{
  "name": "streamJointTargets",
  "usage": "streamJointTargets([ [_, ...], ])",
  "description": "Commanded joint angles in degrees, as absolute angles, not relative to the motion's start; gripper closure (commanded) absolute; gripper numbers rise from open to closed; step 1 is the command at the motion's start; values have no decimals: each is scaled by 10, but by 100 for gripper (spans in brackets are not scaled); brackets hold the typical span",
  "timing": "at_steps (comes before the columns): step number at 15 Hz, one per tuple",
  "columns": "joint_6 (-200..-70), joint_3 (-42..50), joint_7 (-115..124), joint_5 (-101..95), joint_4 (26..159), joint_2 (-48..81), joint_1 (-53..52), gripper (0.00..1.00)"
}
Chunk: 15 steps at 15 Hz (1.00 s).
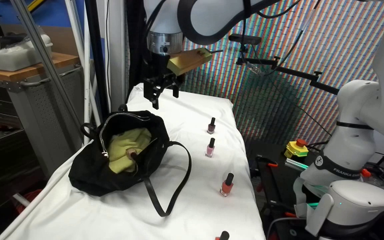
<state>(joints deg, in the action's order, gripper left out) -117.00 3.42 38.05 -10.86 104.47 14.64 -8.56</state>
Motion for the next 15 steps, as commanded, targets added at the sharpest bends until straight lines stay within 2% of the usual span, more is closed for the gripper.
streamJointTargets([
  [1,-1211,40,442,-97,1155,75,-61,0],
  [15,-1304,68,441,-102,1306,28,35,0],
])
